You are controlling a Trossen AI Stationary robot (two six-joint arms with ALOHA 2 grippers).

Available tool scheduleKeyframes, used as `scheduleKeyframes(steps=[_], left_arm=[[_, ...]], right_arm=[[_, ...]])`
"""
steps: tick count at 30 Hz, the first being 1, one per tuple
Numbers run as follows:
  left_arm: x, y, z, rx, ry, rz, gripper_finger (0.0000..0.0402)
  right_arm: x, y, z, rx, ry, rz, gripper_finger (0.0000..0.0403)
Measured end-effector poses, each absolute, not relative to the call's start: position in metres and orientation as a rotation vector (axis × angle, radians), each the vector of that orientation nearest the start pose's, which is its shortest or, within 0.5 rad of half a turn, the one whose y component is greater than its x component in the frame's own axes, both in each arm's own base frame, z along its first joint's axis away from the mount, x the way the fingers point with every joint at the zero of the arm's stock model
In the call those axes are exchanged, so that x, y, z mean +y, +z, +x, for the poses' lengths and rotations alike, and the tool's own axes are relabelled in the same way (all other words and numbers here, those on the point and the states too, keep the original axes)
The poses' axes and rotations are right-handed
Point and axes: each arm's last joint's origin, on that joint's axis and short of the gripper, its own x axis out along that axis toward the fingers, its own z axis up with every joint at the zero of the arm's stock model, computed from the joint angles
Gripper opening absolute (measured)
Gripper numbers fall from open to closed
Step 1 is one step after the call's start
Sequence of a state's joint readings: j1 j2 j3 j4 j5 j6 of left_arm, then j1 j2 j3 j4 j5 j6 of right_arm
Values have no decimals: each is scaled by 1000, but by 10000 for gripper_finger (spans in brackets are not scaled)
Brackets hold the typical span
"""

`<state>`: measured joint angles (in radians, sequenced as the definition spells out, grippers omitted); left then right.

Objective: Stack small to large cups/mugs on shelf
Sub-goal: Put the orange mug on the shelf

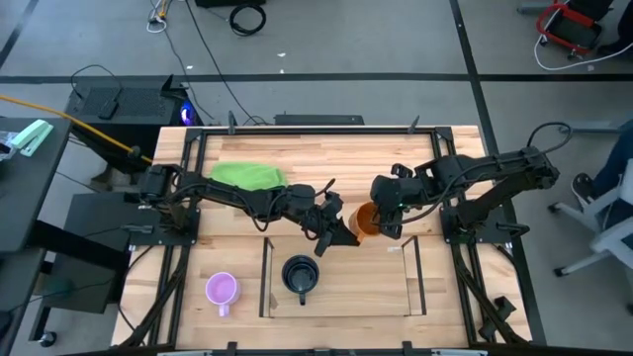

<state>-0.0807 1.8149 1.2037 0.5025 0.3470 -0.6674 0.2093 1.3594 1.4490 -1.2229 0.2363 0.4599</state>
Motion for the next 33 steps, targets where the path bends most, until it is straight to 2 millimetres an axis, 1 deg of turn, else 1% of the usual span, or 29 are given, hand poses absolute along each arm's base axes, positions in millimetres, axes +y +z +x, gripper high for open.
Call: scheduleKeyframes(steps=[8,12,16,21,23,25,29,33], left_arm=[[-44,258,411,250,-376,-671,21],[-44,258,411,250,-376,-671,21],[-44,258,411,250,-376,-671,21],[-44,258,411,250,-377,-672,21],[-44,258,411,249,-375,-672,21],[-44,258,411,249,-375,-672,21],[-44,258,411,249,-376,-672,21],[-44,258,411,252,-383,-672,21]], right_arm=[[44,357,240,1067,-274,149,130],[44,357,240,1064,-270,146,122],[44,358,243,1041,-247,120,94],[45,359,246,1014,-221,93,32],[45,359,246,1011,-218,87,15],[45,359,246,1011,-218,86,14],[45,359,246,1012,-219,87,27],[45,359,246,1012,-215,77,13]])
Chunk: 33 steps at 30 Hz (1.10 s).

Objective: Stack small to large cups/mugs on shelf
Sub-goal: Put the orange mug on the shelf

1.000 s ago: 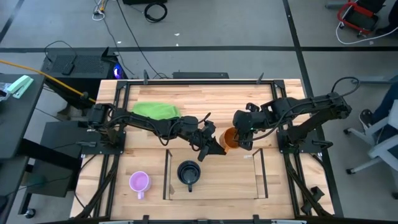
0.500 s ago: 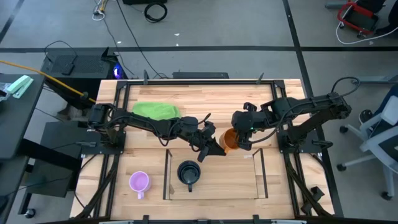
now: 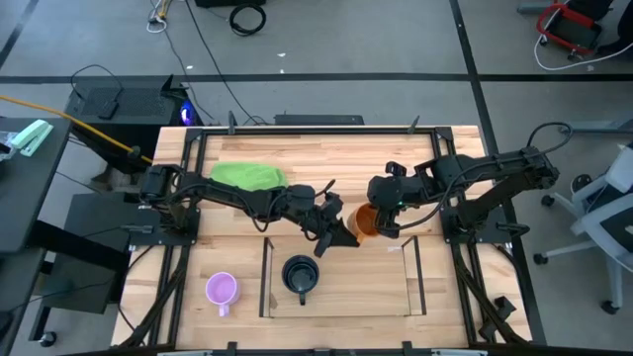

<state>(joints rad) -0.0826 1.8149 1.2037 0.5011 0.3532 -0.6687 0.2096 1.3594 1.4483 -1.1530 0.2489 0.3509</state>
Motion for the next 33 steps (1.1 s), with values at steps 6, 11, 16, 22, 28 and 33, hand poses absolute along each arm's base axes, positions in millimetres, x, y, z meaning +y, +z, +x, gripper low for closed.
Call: scheduleKeyframes(steps=[6,11,16,22,28,33], left_arm=[[-44,258,411,252,-386,-672,21],[-44,258,411,250,-392,-665,29],[-45,259,411,245,-402,-654,77],[-45,259,411,240,-404,-657,94],[-42,259,411,241,-396,-648,89],[-33,258,412,241,-372,-637,95]], right_arm=[[45,359,246,1012,-211,70,13],[45,359,246,1013,-209,67,13],[45,359,245,1023,-200,62,13],[45,359,245,1024,-193,49,13],[45,359,245,1025,-194,48,13],[45,357,243,1052,-205,49,13]])
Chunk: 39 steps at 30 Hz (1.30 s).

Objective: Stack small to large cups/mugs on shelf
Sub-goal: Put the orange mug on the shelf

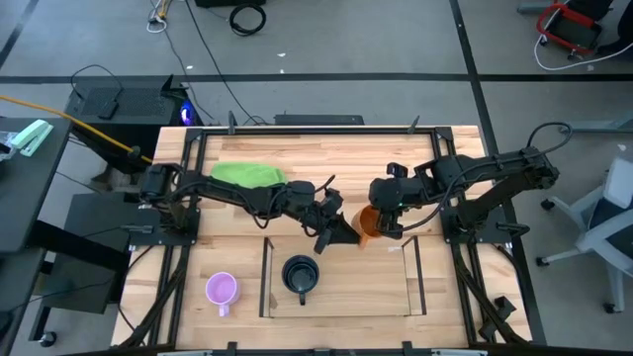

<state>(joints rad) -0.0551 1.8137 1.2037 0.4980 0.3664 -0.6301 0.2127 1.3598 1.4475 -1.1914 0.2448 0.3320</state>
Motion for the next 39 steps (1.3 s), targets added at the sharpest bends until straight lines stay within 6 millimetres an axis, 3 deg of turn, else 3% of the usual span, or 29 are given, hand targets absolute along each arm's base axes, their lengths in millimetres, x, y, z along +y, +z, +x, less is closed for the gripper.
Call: scheduleKeyframes(steps=[9,16,28,39], left_arm=[[-7,260,410,257,-378,-635,92],[22,272,403,238,-424,-636,92],[83,304,362,270,-329,-545,65],[88,300,334,476,-171,-497,50]], right_arm=[[46,355,239,1096,-214,83,13],[60,355,235,1107,-166,108,13],[91,355,236,1067,-36,113,13],[96,335,263,1110,33,58,13]])
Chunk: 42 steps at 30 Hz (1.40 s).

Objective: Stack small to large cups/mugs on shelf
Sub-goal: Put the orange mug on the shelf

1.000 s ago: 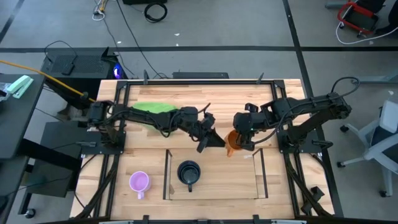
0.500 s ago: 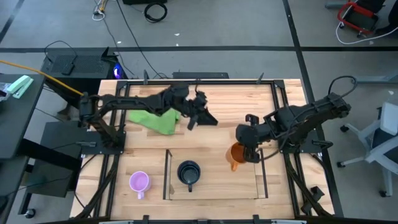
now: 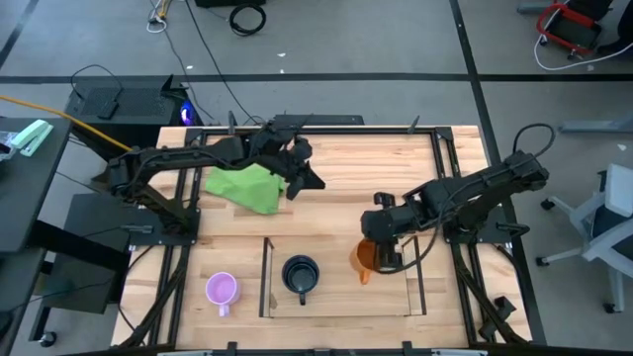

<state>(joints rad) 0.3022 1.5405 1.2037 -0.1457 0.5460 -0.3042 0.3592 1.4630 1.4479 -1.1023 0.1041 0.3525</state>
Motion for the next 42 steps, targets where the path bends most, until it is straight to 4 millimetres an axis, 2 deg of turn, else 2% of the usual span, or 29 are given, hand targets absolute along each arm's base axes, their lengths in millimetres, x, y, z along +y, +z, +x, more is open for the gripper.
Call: scheduleKeyframes(steps=[11,17,23,31,42], left_arm=[[82,275,319,766,13,-479,55],[80,269,312,864,33,-487,47],[79,268,294,992,93,-450,48],[81,271,285,1032,200,-397,42],[81,271,285,1033,199,-386,41]], right_arm=[[101,312,292,1145,166,29,13],[98,304,304,1137,206,6,13],[89,297,316,1125,237,-15,13],[78,290,329,1105,250,-9,13],[94,261,342,1180,284,-48,13]])
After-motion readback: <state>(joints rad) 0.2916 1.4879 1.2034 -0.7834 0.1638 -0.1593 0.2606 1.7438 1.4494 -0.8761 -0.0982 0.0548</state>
